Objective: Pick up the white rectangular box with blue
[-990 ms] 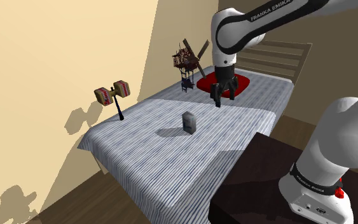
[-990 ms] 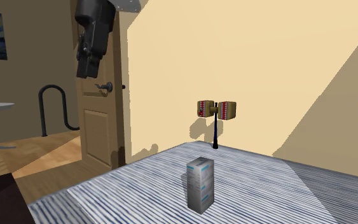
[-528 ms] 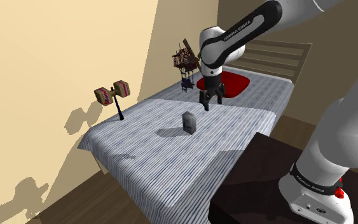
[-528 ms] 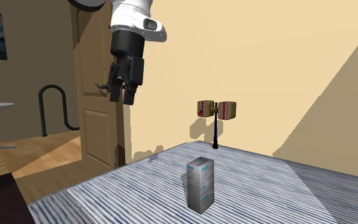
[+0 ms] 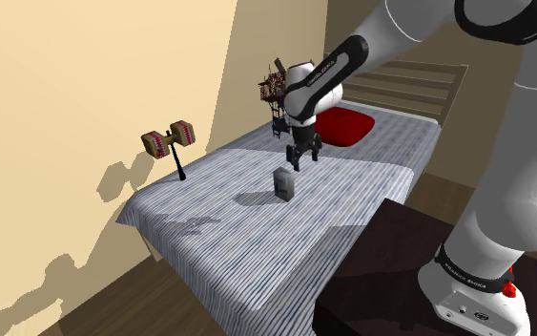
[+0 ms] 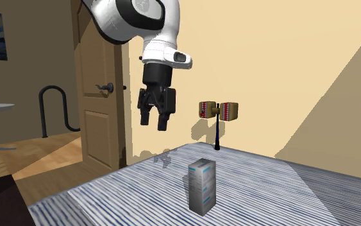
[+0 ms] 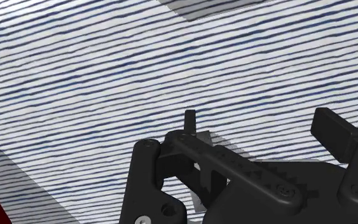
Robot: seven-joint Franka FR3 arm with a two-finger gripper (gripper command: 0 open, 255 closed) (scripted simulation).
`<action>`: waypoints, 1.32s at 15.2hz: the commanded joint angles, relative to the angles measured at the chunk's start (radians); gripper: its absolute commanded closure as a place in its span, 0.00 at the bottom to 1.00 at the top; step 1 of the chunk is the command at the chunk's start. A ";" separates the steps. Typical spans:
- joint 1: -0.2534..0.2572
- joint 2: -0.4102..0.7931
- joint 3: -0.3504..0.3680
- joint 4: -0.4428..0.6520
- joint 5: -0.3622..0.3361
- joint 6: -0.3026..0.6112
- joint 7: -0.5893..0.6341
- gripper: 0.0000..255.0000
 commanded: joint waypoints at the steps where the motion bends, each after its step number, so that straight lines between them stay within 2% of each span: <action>1: -0.006 0.094 -0.002 0.070 0.004 0.032 -0.009 0.00; 8: -0.029 0.359 -0.005 0.314 0.011 0.079 -0.025 0.00; 14: -0.052 0.590 -0.006 0.579 0.015 0.067 -0.032 0.00; 20: -0.055 0.651 -0.002 0.595 0.019 0.112 -0.032 0.00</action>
